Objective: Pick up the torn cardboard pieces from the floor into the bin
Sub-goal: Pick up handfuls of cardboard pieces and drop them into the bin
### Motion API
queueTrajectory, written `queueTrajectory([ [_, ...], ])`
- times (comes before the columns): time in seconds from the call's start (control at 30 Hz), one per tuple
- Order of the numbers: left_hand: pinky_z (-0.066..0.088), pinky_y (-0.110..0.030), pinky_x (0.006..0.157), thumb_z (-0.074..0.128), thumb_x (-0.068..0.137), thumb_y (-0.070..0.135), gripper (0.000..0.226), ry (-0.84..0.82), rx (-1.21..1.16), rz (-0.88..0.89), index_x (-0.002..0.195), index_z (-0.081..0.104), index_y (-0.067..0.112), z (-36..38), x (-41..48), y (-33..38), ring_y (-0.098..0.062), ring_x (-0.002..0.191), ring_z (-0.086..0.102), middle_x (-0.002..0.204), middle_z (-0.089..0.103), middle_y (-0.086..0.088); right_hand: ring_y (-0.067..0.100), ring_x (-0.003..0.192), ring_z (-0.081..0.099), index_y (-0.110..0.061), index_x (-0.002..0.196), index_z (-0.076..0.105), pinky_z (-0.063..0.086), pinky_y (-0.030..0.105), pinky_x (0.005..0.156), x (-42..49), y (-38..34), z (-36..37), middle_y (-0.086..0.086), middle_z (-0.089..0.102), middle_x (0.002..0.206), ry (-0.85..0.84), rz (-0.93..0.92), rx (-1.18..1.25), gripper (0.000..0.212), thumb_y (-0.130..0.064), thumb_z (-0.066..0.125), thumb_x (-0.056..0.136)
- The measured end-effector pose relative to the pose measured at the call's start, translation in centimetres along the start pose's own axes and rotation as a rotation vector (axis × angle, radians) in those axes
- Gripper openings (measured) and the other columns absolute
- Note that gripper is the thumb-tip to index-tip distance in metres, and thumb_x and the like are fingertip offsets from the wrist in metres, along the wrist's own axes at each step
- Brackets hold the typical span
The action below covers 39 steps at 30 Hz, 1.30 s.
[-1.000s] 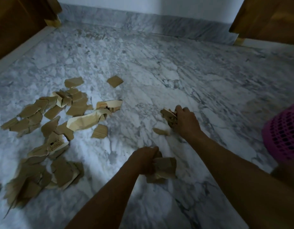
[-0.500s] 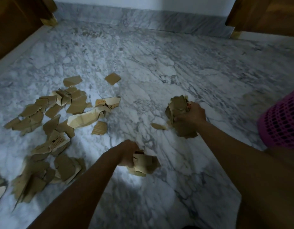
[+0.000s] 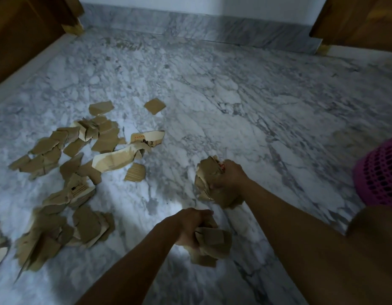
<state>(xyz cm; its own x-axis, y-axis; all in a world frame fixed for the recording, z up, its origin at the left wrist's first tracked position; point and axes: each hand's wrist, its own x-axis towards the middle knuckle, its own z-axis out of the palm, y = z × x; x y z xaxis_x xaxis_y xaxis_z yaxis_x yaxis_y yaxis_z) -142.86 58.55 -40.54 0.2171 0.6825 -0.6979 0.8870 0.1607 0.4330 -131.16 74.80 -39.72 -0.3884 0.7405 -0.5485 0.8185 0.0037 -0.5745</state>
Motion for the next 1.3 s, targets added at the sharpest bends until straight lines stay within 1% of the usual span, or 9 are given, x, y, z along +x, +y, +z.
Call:
queueTrajectory([
  [0.13,0.051,-0.035,0.097,0.086,0.068,0.019,0.067,0.046,-0.106,-0.022,0.125,0.053,0.027,0.3,-0.1,-0.3,-0.024,0.115,0.054,0.132,0.052,-0.001,0.029,0.109,0.065,-0.006,0.113,0.066,0.043,0.024,0.075,1.0,0.2,1.7,0.011,0.067,0.114,0.097,0.021,0.038,0.043,-0.021,0.084,0.076],
  [0.3,0.049,-0.026,0.081,0.082,0.070,0.024,0.040,0.138,-0.180,-0.087,0.108,0.067,0.023,0.8,-0.6,-1.1,-0.017,0.096,0.063,0.102,0.066,0.004,0.031,0.114,0.061,-0.009,0.126,0.060,0.044,0.025,0.083,1.1,-0.3,2.6,0.014,0.063,0.126,0.133,0.051,0.037,0.053,-0.030,0.077,0.080],
  [0.47,0.051,-0.040,0.094,0.079,0.075,0.016,0.041,0.061,-0.363,-0.183,0.111,0.060,0.022,1.6,-0.3,-2.6,-0.027,0.110,0.061,0.124,0.061,-0.011,0.032,0.112,0.061,-0.012,0.127,0.060,0.044,0.027,0.079,1.2,-0.5,2.5,0.012,0.063,0.124,0.099,0.088,0.009,0.061,-0.029,0.082,0.073],
  [0.53,0.050,-0.036,0.086,0.075,0.081,0.018,0.032,0.015,-0.233,-0.037,0.108,0.057,0.017,0.5,-1.3,-2.5,-0.029,0.103,0.058,0.114,0.059,-0.013,0.030,0.104,0.063,-0.014,0.119,0.064,0.044,0.026,0.075,1.0,-0.3,2.7,0.009,0.066,0.116,0.129,0.054,-0.010,0.052,-0.026,0.081,0.072],
  [0.6,0.051,-0.037,0.078,0.062,0.092,0.030,0.023,-0.003,-0.560,-0.020,0.104,0.057,0.012,-0.4,-2.5,-1.2,-0.028,0.092,0.058,0.098,0.057,-0.011,0.026,0.091,0.063,-0.014,0.111,0.066,0.043,0.025,0.072,0.7,-0.3,3.0,0.005,0.066,0.103,0.136,0.006,-0.001,0.040,-0.023,0.079,0.075],
  [0.77,0.048,-0.043,0.094,0.063,0.091,0.043,0.057,-0.137,-0.752,-0.101,0.138,0.048,0.013,1.5,-2.5,-1.8,-0.029,0.111,0.054,0.117,0.054,-0.009,0.024,0.082,0.067,-0.004,0.095,0.067,0.048,0.027,0.062,0.2,0.0,3.4,0.000,0.064,0.082,0.118,-0.056,0.057,0.026,-0.013,0.079,0.073],
  [0.9,0.049,-0.037,0.087,0.072,0.085,0.023,0.060,-0.065,-0.967,-0.238,0.140,0.048,0.029,2.5,-1.6,-1.7,-0.026,0.111,0.054,0.129,0.052,-0.004,0.021,0.084,0.063,-0.010,0.098,0.064,0.049,0.029,0.070,0.3,0.3,4.1,0.001,0.066,0.092,0.119,-0.081,-0.009,0.027,-0.019,0.075,0.075],
  [1.1,0.057,-0.032,0.084,0.081,0.066,0.006,0.065,0.096,-0.584,-0.126,0.124,0.056,0.019,2.8,-2.2,-1.7,-0.020,0.106,0.059,0.120,0.056,0.000,0.007,0.065,0.052,-0.020,0.076,0.059,0.036,0.022,0.055,-0.4,-0.5,4.3,-0.009,0.057,0.074,0.187,-0.115,-0.033,0.017,-0.033,0.064,0.086],
  [1.3,0.055,-0.029,0.080,0.081,0.069,0.018,0.035,0.267,-0.514,-0.113,0.098,0.064,0.026,3.4,-3.4,-3.6,-0.016,0.094,0.064,0.099,0.067,0.004,0.022,0.090,0.062,-0.018,0.095,0.062,0.047,0.028,0.077,0.4,-1.3,4.6,0.001,0.062,0.099,0.173,-0.034,-0.083,0.018,-0.034,0.064,0.087],
])
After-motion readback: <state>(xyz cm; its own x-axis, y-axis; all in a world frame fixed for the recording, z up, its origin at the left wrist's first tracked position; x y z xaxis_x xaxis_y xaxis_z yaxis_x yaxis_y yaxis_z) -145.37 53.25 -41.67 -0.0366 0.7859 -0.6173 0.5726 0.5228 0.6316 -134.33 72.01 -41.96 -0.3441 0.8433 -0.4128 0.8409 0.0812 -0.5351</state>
